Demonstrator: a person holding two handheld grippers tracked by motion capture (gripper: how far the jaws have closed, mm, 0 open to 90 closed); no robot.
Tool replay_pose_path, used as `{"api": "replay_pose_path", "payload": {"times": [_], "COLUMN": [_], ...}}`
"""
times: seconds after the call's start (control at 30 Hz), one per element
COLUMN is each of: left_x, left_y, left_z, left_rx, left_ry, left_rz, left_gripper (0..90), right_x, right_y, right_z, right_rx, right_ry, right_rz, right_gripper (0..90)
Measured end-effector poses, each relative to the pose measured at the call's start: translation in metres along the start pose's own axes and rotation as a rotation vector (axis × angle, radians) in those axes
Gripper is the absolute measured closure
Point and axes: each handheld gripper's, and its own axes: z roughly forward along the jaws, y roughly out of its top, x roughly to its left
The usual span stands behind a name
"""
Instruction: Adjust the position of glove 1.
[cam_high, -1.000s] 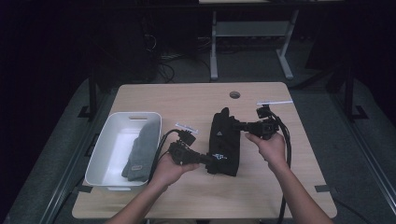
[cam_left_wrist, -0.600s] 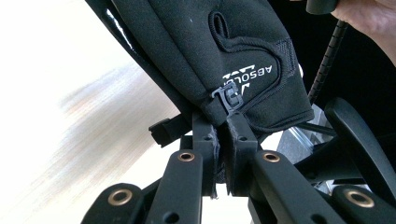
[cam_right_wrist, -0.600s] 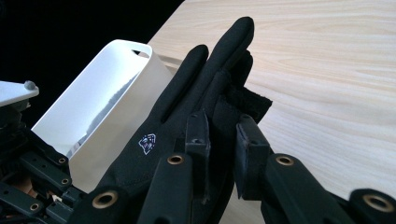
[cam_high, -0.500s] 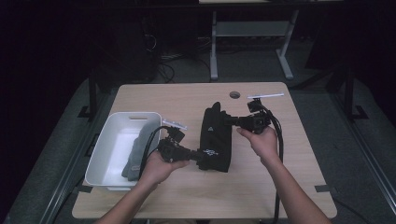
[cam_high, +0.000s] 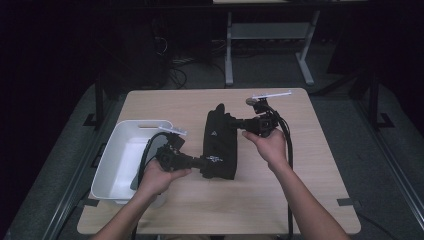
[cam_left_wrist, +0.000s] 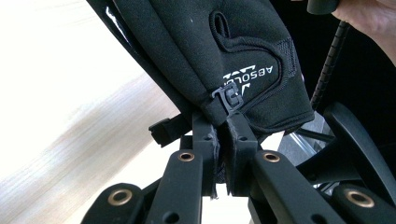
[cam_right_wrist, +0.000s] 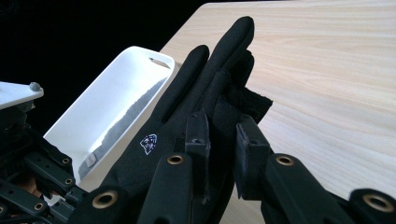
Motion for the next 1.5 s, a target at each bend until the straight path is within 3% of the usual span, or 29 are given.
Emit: {"api": "replay_pose_path", "payload": {"times": [1.0,1.5], "left_x": [0.015,0.017], "left_y": [-0.015,-0.027], "left_z": [-0.066,-0.087], "left_rx": [-0.058,-0.067], "left_ry": [0.051,0.079], "left_rz": [-0.007,-0.014], "left_gripper": [84.5,84.4], "right_x": [0.051,0.070], "right_y": [0.034,0.039], "right_z": [0.044,0.060], "right_rx": [0.014,0.020], "right_ry": [0.064,0.101], "right_rz": [-0.062,-0.072], "right_gripper": [77.7,77.8]}}
